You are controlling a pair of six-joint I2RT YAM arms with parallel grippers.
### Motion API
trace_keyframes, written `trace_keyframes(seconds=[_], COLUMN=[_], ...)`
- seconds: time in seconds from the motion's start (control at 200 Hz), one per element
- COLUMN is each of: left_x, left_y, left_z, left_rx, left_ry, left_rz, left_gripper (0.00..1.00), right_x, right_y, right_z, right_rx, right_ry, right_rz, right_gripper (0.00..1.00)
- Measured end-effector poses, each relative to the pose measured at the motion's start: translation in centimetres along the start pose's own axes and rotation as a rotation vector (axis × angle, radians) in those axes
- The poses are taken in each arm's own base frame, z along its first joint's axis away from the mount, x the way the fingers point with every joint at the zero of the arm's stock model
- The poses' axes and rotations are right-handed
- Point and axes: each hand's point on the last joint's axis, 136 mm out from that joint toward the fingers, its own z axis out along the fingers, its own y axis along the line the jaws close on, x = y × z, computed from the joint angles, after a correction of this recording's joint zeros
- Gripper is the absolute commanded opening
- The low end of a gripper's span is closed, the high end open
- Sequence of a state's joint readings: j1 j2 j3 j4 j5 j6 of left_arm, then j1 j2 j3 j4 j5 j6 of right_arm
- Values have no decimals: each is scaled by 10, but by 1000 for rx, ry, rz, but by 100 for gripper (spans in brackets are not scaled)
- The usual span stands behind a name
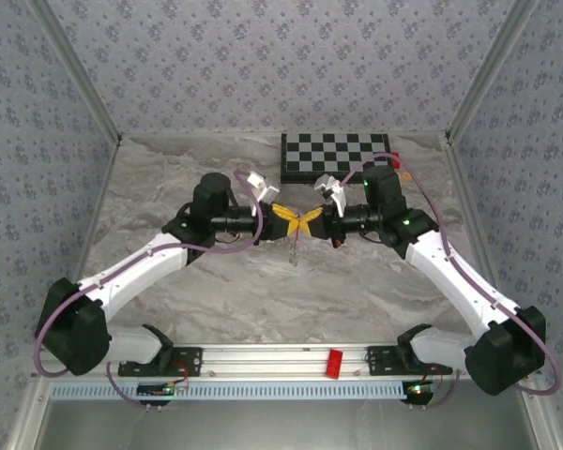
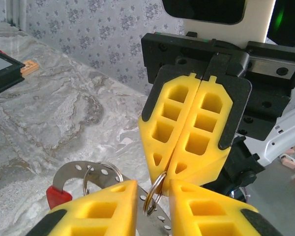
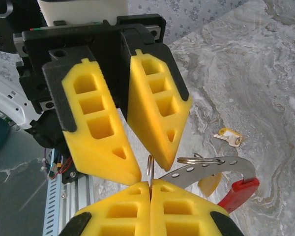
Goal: Put the keys on the keyring
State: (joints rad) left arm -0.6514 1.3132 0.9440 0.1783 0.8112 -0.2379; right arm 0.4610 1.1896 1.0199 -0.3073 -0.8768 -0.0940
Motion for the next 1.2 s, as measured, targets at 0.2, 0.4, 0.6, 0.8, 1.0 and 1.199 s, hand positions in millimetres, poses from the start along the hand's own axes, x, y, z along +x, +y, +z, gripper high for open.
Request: trace_keyframes(seconds=[0.2, 0.4, 0.6, 0.8, 1.0, 1.199], left_x=[-1, -5, -15, -35, -59, -72], left_y=[-4, -6, -9, -24, -29, -30], left_z=[1, 3, 9, 7, 3, -2], left_rx=[17, 16, -2, 3, -12, -33], left_ry=[5, -10, -78, -201, -338, -443], left_rz=[6, -15, -14, 13, 15, 0], left_gripper=[0, 0, 0, 0, 0, 0], right_x=[0, 0, -1, -3, -33, -53], right_y=[-1, -9, -22, -47, -37, -10], right_z=[0, -3, -23, -38, -48, -44], right_rx=[3, 51, 136, 235, 230, 159], right_ry=[-1, -43, -229, -404, -551, -626], right_rz=[1, 16, 38, 94, 67, 24], right_gripper=[0, 24, 24, 22, 22, 22])
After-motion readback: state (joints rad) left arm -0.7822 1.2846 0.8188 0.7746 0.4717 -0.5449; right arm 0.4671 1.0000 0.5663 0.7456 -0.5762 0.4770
